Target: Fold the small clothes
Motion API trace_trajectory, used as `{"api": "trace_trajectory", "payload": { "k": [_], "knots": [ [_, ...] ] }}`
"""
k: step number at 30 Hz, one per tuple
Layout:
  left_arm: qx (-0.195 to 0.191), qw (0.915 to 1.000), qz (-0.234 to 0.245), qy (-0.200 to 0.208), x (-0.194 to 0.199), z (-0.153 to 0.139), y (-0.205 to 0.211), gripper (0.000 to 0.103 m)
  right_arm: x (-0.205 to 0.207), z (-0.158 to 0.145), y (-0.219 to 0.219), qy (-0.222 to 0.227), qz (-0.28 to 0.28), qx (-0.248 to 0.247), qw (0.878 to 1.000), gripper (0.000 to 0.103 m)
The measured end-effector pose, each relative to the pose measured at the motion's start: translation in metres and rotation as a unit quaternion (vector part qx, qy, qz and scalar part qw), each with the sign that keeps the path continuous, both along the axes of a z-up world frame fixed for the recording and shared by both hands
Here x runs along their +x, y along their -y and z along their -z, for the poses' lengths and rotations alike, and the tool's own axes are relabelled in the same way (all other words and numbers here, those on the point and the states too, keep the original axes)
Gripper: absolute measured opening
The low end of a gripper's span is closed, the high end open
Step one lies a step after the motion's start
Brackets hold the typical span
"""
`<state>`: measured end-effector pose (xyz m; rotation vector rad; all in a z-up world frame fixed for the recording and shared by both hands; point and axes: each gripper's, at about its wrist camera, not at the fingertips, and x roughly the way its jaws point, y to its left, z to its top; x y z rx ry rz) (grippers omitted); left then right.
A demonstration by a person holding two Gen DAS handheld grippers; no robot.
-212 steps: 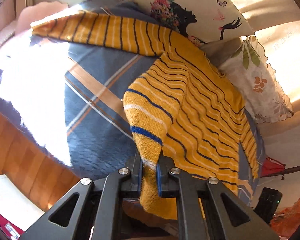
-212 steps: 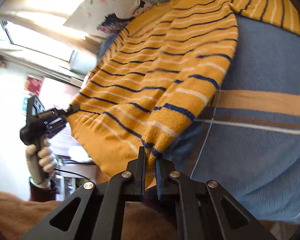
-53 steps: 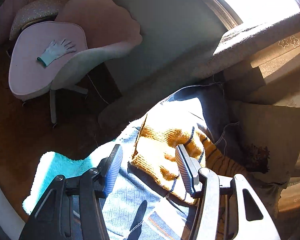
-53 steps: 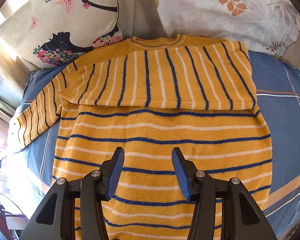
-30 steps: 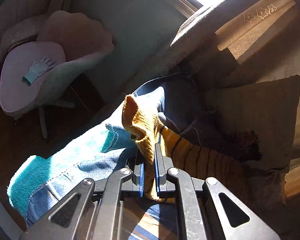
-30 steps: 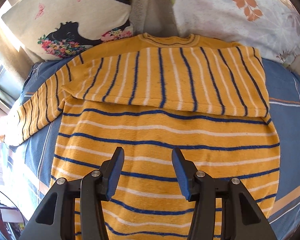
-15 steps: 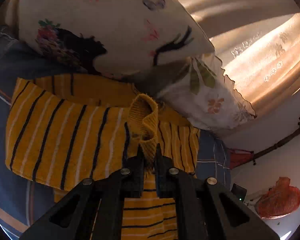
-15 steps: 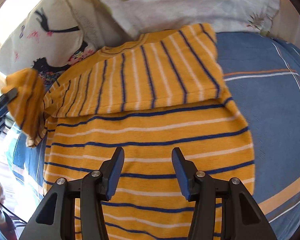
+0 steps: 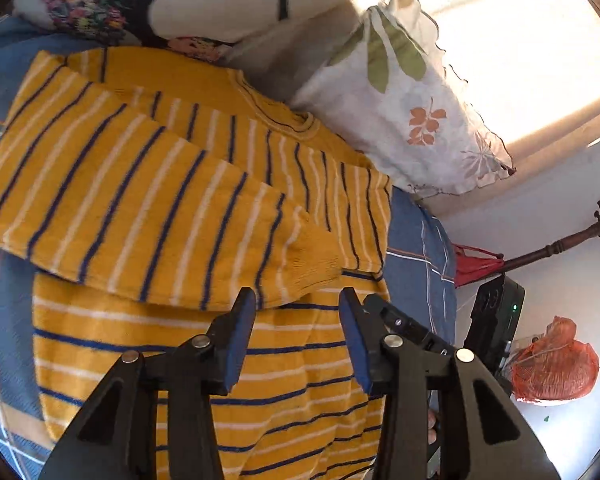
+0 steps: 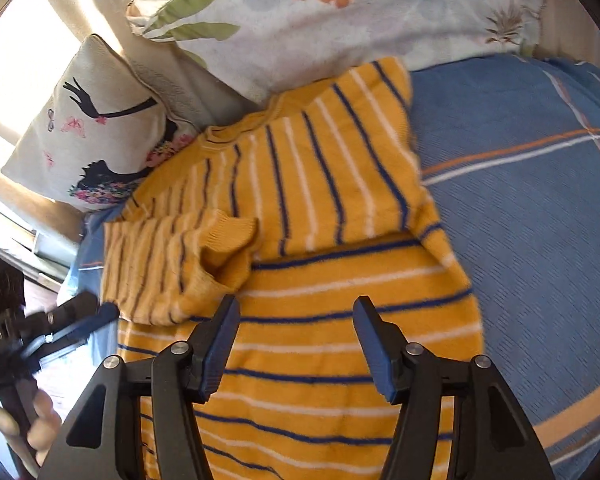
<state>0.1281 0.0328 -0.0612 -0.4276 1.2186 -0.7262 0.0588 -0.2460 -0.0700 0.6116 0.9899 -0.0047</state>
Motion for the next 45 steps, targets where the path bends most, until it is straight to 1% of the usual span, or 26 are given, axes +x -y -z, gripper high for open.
{"api": "trace_trajectory", "payload": {
  "k": [3, 5, 6, 8, 10, 11, 12, 14, 16, 19, 22, 24, 26, 29, 31, 32, 33, 35, 38, 40, 41, 43, 44, 45],
  "knots": [
    [0.005, 0.9988, -0.048, -0.002, -0.004, 0.002, -0.035, 0.041, 0.019, -0.001, -0.011, 0.009, -0.007, 0.018, 1.000, 0.063],
    [0.018, 0.9972, -0.073, 0.001, -0.007, 0.004, -0.054, 0.041, 0.033, 0.000, -0.022, 0.008, -0.016, 0.030, 0.999, 0.064],
    [0.027, 0.9961, -0.084, 0.003, -0.008, 0.005, -0.065, 0.041, 0.043, 0.003, -0.030, 0.001, -0.021, 0.030, 0.999, 0.064],
    [0.040, 0.9938, -0.104, -0.001, -0.008, 0.009, -0.082, 0.041, 0.056, 0.008, -0.041, -0.016, -0.027, 0.016, 0.999, 0.063],
    [0.044, 0.9915, -0.122, -0.006, -0.007, 0.014, -0.095, 0.041, 0.065, 0.009, -0.057, -0.033, -0.050, -0.008, 0.998, 0.026],
    [0.044, 0.9906, -0.130, -0.008, -0.007, 0.016, -0.101, 0.041, 0.066, 0.008, -0.062, -0.038, -0.063, -0.018, 0.997, 0.006],
    [0.045, 0.9897, -0.136, -0.010, -0.005, 0.018, -0.107, 0.042, 0.068, 0.004, -0.071, -0.040, -0.077, -0.038, 0.996, 0.006],
    [0.049, 0.9879, -0.147, -0.013, -0.001, 0.021, -0.115, 0.042, 0.068, -0.008, -0.078, -0.024, -0.092, -0.064, 0.993, 0.005],
    [0.054, 0.9868, -0.152, -0.010, 0.005, 0.022, -0.120, 0.042, 0.069, -0.025, -0.074, -0.001, -0.093, -0.072, 0.993, 0.005],
    [0.063, 0.9862, -0.153, 0.002, 0.017, 0.018, -0.119, 0.042, 0.073, -0.049, -0.053, 0.026, -0.072, -0.084, 0.994, 0.005],
    [0.069, 0.9868, -0.144, 0.022, 0.032, 0.010, -0.109, 0.042, 0.080, -0.056, -0.022, 0.025, -0.034, -0.120, 0.992, 0.005],
    [0.076, 0.9871, -0.137, 0.034, 0.046, 0.008, -0.098, 0.044, 0.087, -0.048, -0.001, 0.009, -0.022, -0.125, 0.992, 0.005],
    [0.089, 0.9871, -0.129, 0.034, 0.062, 0.013, -0.083, 0.044, 0.093, -0.030, 0.011, -0.010, -0.018, -0.125, 0.992, 0.005],
    [0.115, 0.9854, -0.125, 0.008, 0.085, 0.034, -0.066, 0.044, 0.099, 0.000, 0.018, -0.038, -0.018, -0.127, 0.991, 0.005],
    [0.136, 0.9825, -0.127, -0.007, 0.094, 0.047, -0.060, 0.044, 0.103, 0.016, 0.021, -0.051, -0.013, -0.116, 0.992, 0.005],
    [0.142, 0.9817, -0.127, -0.007, 0.096, 0.050, -0.057, 0.044, 0.104, 0.022, 0.023, -0.061, -0.011, -0.110, 0.992, 0.006],
    [0.148, 0.9807, -0.127, 0.000, 0.096, 0.050, -0.055, 0.044, 0.105, 0.027, 0.026, -0.064, -0.006, -0.106, 0.992, 0.006],
    [0.164, 0.9789, -0.121, 0.011, 0.094, 0.049, -0.050, 0.045, 0.103, 0.032, 0.033, -0.053, 0.006, -0.094, 0.994, 0.006],
    [0.173, 0.9790, -0.107, 0.018, 0.095, 0.049, -0.046, 0.051, 0.104, 0.031, 0.038, -0.054, 0.000, -0.081, 0.995, 0.007],
    [0.173, 0.9795, -0.102, 0.011, 0.094, 0.045, -0.047, 0.051, 0.101, 0.022, 0.039, -0.069, -0.007, -0.100, 0.993, 0.013],
    [0.166, 0.9806, -0.104, 0.009, 0.090, 0.041, -0.051, 0.051, 0.094, 0.012, 0.039, -0.070, -0.001, -0.119, 0.990, 0.016],
    [0.144, 0.9839, -0.104, 0.015, 0.077, 0.029, -0.060, 0.051, 0.078, -0.011, 0.031, -0.051, 0.007, -0.160, 0.986, 0.022],
    [0.137, 0.9848, -0.105, 0.021, 0.069, 0.024, -0.064, 0.051, 0.068, -0.023, 0.025, -0.036, 0.007, -0.171, 0.985, 0.031],
    [0.133, 0.9855, -0.102, 0.027, 0.059, 0.021, -0.066, 0.051, 0.059, -0.030, 0.021, -0.027, 0.007, -0.173, 0.985, 0.039]
  ]
}}
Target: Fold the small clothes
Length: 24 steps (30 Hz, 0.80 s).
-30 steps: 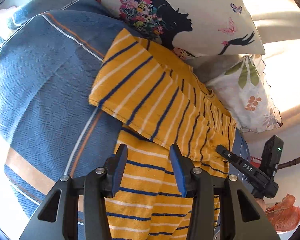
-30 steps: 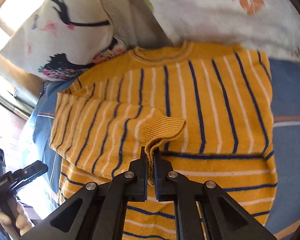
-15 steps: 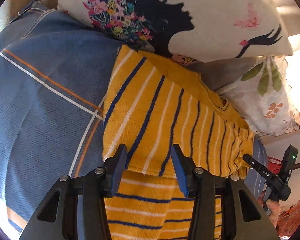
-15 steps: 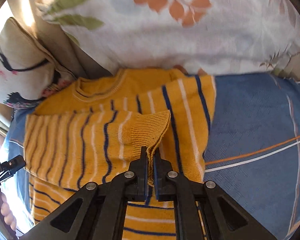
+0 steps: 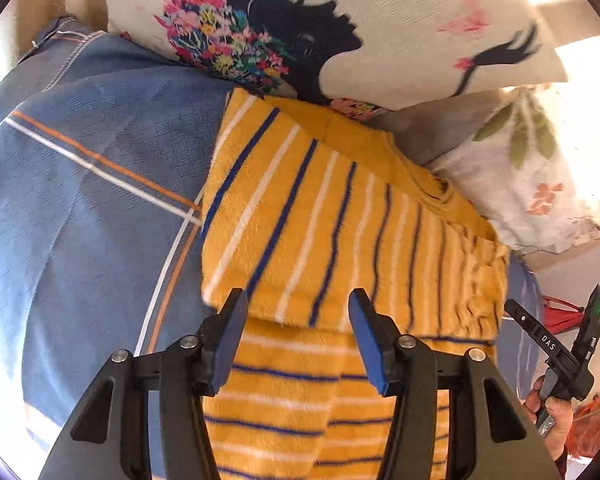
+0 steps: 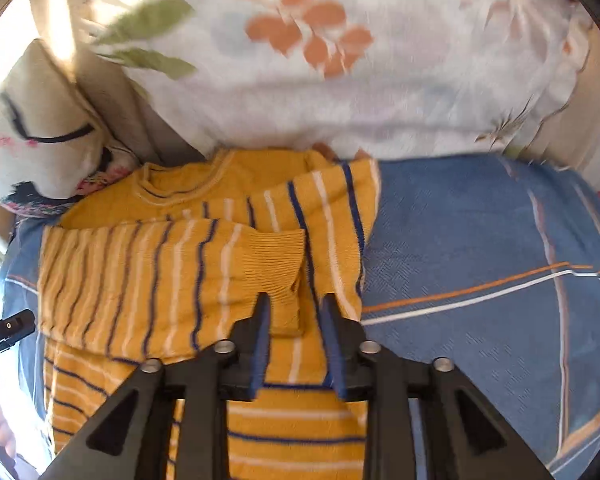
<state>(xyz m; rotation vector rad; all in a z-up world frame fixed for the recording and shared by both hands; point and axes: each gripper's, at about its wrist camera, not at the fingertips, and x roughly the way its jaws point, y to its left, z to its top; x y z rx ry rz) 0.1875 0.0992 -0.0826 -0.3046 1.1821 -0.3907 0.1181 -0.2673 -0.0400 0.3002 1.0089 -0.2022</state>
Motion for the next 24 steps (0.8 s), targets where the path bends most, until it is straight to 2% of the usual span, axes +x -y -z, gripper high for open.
{"api": "trace_trajectory", "payload": {
  "k": [1, 3, 6, 8, 10, 11, 13, 15, 18, 21, 24],
  "knots": [
    [-0.001, 1.0000, 0.007, 0.004, -0.009, -0.001, 0.000, 0.051, -0.008, -0.006, -0.006, 0.011, -0.003, 0.010, 1.000, 0.043],
    [-0.001, 0.9997, 0.023, 0.010, -0.025, 0.001, 0.002, 0.051, -0.016, -0.006, -0.022, 0.021, -0.014, 0.060, 0.998, 0.051],
    [0.000, 0.9989, 0.047, -0.007, -0.040, 0.018, 0.008, 0.051, -0.021, 0.014, -0.040, 0.004, -0.019, 0.130, 0.991, 0.051],
    [0.004, 0.9978, 0.053, -0.040, -0.046, 0.037, 0.006, 0.051, -0.025, 0.033, -0.047, -0.022, 0.001, 0.142, 0.990, 0.051],
    [-0.001, 0.9979, 0.063, -0.013, -0.057, 0.037, 0.004, 0.051, -0.035, 0.048, -0.047, -0.042, 0.030, 0.159, 0.986, 0.051],
    [0.005, 0.9969, 0.077, -0.011, -0.061, 0.037, 0.004, 0.051, -0.044, 0.049, -0.045, -0.036, 0.042, 0.169, 0.984, 0.051],
    [0.003, 0.9956, 0.094, 0.003, -0.068, 0.038, 0.002, 0.052, -0.060, 0.049, -0.039, -0.033, 0.067, 0.175, 0.982, 0.051],
    [-0.013, 0.9948, 0.100, 0.012, -0.073, 0.039, -0.003, 0.057, -0.076, 0.048, -0.035, -0.031, 0.087, 0.186, 0.978, 0.051],
    [-0.028, 0.9943, 0.102, 0.008, -0.077, 0.040, -0.009, 0.063, -0.092, 0.050, -0.032, -0.031, 0.096, 0.201, 0.974, 0.051],
    [-0.031, 0.9948, 0.096, 0.005, -0.082, 0.041, -0.006, 0.067, -0.103, 0.050, -0.038, -0.031, 0.075, 0.195, 0.977, 0.051],
    [-0.029, 0.9959, 0.086, 0.002, -0.092, 0.039, -0.004, 0.070, -0.104, 0.046, -0.049, -0.037, 0.036, 0.161, 0.986, 0.052]
  ]
}}
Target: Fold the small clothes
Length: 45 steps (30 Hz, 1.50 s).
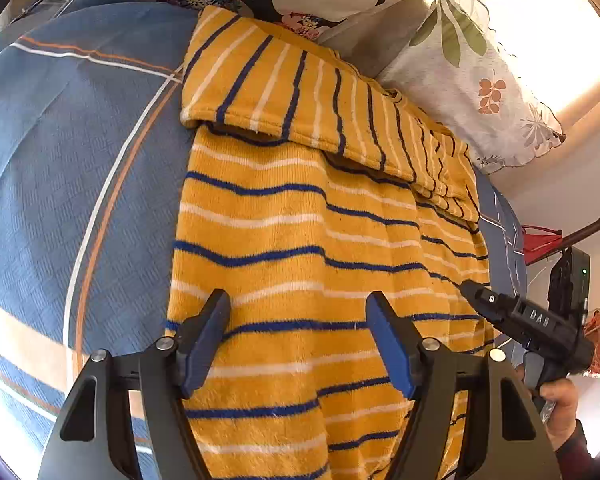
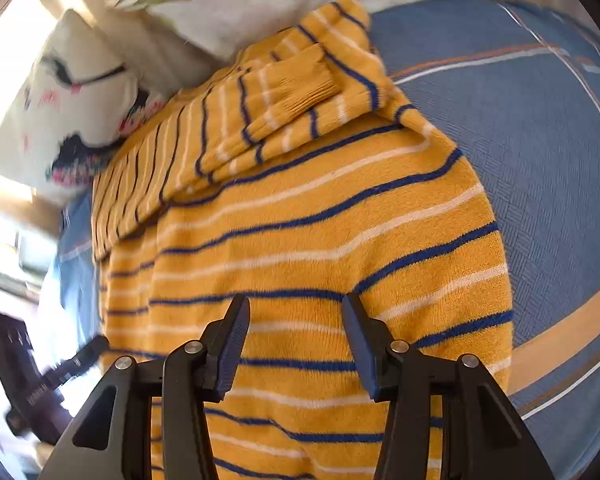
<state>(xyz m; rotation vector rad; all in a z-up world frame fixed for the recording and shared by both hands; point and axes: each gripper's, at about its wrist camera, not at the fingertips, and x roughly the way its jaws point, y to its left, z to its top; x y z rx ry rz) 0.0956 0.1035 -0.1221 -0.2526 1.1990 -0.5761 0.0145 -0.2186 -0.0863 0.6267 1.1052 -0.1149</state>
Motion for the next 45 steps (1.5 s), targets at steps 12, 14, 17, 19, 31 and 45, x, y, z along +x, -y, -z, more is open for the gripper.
{"api": "trace_trajectory", "payload": {
  "k": [12, 14, 17, 19, 31, 45],
  "knots": [
    [0.043, 0.9958, -0.078, -0.019, -0.063, 0.002, -0.019, 0.016, -0.045, 0.000, -0.005, 0.016, -0.120, -0.016, 0.993, 0.052],
    [0.032, 0.9945, -0.098, -0.021, -0.075, 0.004, -0.031, 0.016, -0.064, 0.002, 0.000, 0.018, -0.133, -0.004, 0.991, 0.052],
    [0.025, 0.9923, -0.120, -0.016, -0.095, 0.004, -0.040, 0.016, -0.096, 0.001, 0.009, 0.039, -0.140, 0.010, 0.989, 0.052],
    [0.026, 0.9911, -0.130, -0.014, -0.108, 0.003, -0.045, 0.016, -0.114, 0.004, 0.015, 0.037, -0.137, 0.023, 0.990, 0.052],
    [0.031, 0.9848, -0.171, -0.010, -0.146, -0.007, -0.070, 0.016, -0.153, 0.001, 0.038, 0.039, -0.123, 0.065, 0.989, 0.054],
    [-0.125, 0.9754, -0.160, -0.085, -0.154, 0.015, -0.077, 0.037, -0.162, 0.020, 0.048, 0.051, -0.106, 0.202, 0.972, 0.059]
  ]
}}
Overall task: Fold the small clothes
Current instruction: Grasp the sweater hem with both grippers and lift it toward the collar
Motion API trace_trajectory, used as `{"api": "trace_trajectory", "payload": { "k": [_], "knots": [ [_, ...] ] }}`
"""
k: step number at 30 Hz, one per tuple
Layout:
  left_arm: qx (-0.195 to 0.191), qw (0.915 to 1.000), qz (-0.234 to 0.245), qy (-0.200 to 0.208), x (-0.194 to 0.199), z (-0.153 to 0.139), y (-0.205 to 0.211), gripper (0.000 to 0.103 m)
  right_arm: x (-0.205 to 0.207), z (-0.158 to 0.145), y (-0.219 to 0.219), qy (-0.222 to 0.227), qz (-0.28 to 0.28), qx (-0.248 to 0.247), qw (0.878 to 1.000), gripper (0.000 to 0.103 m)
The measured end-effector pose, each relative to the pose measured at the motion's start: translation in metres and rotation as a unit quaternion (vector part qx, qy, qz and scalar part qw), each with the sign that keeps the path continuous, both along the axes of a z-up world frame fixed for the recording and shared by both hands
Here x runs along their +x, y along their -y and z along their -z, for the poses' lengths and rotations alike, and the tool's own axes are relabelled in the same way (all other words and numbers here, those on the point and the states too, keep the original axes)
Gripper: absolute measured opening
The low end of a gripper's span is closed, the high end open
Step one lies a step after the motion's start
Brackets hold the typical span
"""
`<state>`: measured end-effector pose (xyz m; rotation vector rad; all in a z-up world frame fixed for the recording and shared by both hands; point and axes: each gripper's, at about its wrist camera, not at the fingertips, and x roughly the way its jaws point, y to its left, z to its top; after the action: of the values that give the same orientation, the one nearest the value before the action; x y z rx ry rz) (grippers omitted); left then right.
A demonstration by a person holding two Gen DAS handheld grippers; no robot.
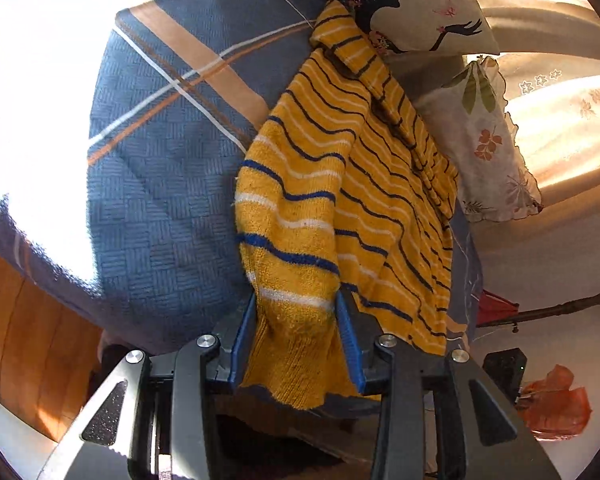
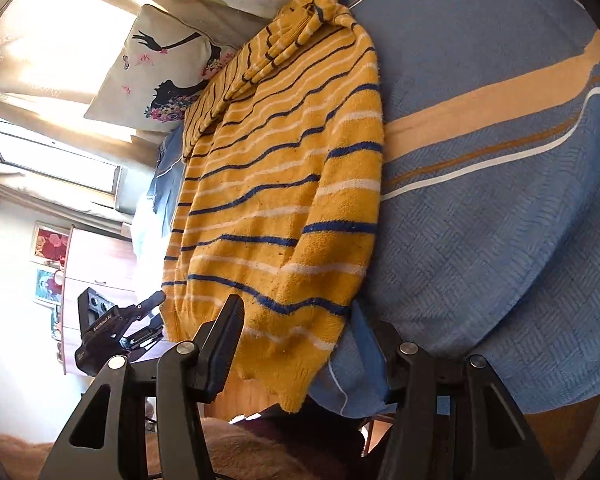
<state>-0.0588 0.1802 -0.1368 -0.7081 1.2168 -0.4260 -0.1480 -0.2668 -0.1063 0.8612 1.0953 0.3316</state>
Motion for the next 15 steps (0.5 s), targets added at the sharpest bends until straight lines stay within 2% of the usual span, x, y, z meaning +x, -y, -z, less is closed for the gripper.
{"api": "trace_trajectory", "payload": {
  "k": [3, 8, 15],
  "knots": [
    [-0.022, 0.9997, 0.007, -0.005, -0.004, 0.001, 0.002, 0.037, 0.006, 0.001, -0.011, 0.001, -0.018, 0.008, 1.000, 0.060],
    [-0.022, 0.9996, 0.016, -0.010, -0.007, 0.005, 0.007, 0.037, 0.007, 0.001, -0.022, 0.003, -0.033, 0.011, 0.999, 0.060],
    [-0.028, 0.9995, 0.017, -0.004, -0.005, 0.004, 0.009, 0.046, 0.003, 0.000, -0.026, 0.000, -0.032, 0.012, 0.999, 0.060]
  ]
}}
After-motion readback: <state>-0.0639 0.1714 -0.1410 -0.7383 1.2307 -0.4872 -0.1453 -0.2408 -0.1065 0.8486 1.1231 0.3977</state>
